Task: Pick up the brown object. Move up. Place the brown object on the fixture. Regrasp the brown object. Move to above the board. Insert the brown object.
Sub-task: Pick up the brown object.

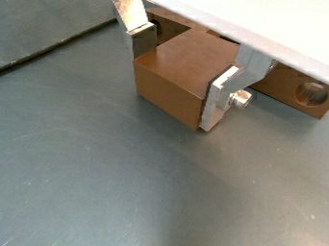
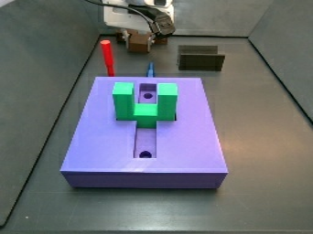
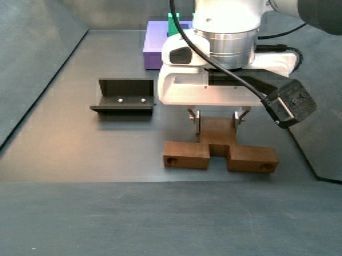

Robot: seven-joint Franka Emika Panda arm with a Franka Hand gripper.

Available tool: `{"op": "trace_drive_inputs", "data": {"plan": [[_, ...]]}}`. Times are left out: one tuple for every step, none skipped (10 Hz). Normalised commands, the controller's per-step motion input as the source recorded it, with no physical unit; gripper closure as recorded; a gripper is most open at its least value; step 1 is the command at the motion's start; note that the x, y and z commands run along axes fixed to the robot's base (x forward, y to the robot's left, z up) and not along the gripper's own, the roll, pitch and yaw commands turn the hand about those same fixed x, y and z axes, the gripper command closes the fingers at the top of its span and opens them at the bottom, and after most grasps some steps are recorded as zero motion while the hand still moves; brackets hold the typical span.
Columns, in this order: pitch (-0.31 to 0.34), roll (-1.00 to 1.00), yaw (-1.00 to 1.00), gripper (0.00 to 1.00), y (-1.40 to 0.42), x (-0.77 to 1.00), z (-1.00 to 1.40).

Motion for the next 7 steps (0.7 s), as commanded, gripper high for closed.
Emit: {"op": "trace_drive_inputs", "data": {"plan": [[0.0, 0.0, 0.0, 1.0, 0.0, 0.0, 0.0], [0.0, 0.0, 0.0, 1.0, 0.0, 0.0, 0.0], [0.0, 0.0, 0.0, 1.0, 0.0, 0.0, 0.0], [0.0, 0.0, 0.0, 1.0, 0.0, 0.0, 0.0], [0.0, 0.0, 0.0, 1.0, 0.0, 0.0, 0.0], [0.0, 0.0, 0.0, 1.0, 0.0, 0.0, 0.0], [0.0, 0.0, 0.0, 1.0, 0.0, 0.0, 0.0]]}}
